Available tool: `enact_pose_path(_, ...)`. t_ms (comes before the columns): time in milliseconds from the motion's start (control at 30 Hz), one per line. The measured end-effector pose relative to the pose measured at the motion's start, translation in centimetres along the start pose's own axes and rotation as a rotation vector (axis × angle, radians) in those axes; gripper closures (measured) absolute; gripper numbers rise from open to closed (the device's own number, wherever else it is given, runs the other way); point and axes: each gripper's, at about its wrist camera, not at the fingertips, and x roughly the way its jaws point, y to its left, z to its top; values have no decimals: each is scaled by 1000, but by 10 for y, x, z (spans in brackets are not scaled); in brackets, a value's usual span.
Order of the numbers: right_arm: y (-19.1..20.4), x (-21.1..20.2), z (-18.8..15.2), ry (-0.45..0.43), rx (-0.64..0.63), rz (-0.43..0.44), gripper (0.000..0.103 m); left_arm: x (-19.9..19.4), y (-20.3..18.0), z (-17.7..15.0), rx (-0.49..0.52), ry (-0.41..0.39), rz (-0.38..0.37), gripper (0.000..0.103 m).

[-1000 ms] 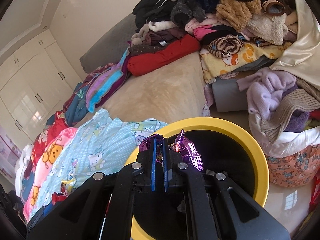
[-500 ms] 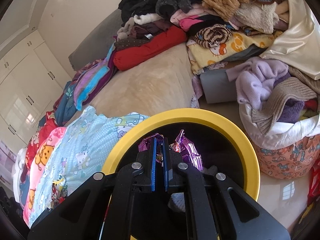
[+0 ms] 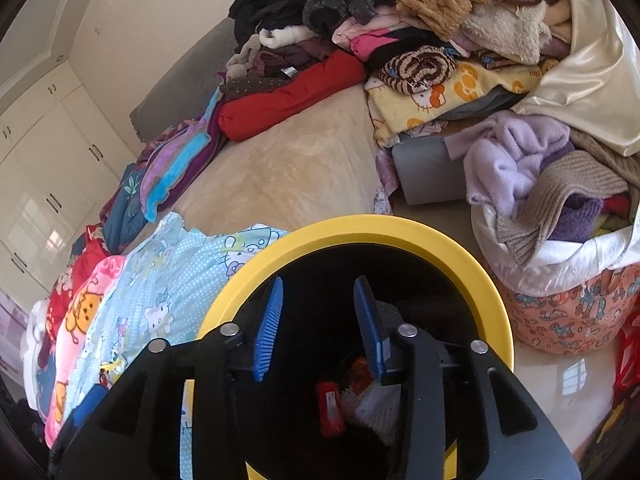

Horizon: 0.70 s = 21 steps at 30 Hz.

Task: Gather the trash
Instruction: 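Open both tools to drop the bottle and wrapper into the bin, then move both tools back over the remaining candy wrappers on the blanket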

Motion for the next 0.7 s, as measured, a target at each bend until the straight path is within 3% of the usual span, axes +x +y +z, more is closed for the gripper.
enact_pose_path(67,4,-2,0,-4,-14,-1,65,-8,4,2,-6,-19,19,12)
enact_pose_path(700,84,-21,-15,-11,-201,95,45,-61,58,13,-112,-108,156,11)
